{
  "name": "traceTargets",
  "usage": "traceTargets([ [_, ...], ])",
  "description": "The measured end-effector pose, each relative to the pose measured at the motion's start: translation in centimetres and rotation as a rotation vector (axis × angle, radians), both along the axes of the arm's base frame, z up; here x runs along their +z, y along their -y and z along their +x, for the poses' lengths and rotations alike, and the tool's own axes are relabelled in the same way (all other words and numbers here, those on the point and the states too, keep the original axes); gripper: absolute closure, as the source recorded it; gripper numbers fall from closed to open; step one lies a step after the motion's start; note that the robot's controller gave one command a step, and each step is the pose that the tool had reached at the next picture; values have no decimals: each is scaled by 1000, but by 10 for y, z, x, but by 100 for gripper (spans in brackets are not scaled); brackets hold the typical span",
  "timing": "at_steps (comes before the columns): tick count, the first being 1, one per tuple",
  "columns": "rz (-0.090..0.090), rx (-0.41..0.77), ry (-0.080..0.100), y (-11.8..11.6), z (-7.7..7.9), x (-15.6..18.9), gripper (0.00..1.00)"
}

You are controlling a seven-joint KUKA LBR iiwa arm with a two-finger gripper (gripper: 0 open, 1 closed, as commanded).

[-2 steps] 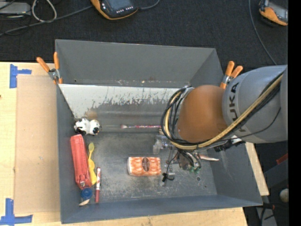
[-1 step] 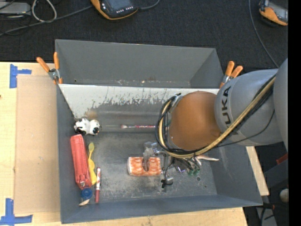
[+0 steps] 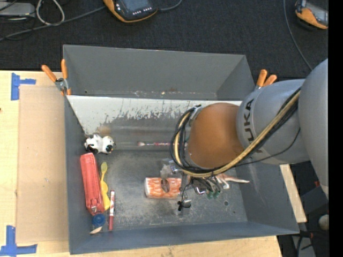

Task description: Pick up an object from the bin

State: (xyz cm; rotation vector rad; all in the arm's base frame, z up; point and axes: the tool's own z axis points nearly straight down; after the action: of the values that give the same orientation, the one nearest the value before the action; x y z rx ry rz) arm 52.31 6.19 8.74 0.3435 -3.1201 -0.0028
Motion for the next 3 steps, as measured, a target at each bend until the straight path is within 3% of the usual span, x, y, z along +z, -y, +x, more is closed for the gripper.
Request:
traceTargets([
  [1, 2, -424, -4, 20, 26, -14, 100],
  [2, 2, -479, -4, 23, 31, -16, 100],
  [3, 0, -471, -9, 19, 30, 60, 100],
])
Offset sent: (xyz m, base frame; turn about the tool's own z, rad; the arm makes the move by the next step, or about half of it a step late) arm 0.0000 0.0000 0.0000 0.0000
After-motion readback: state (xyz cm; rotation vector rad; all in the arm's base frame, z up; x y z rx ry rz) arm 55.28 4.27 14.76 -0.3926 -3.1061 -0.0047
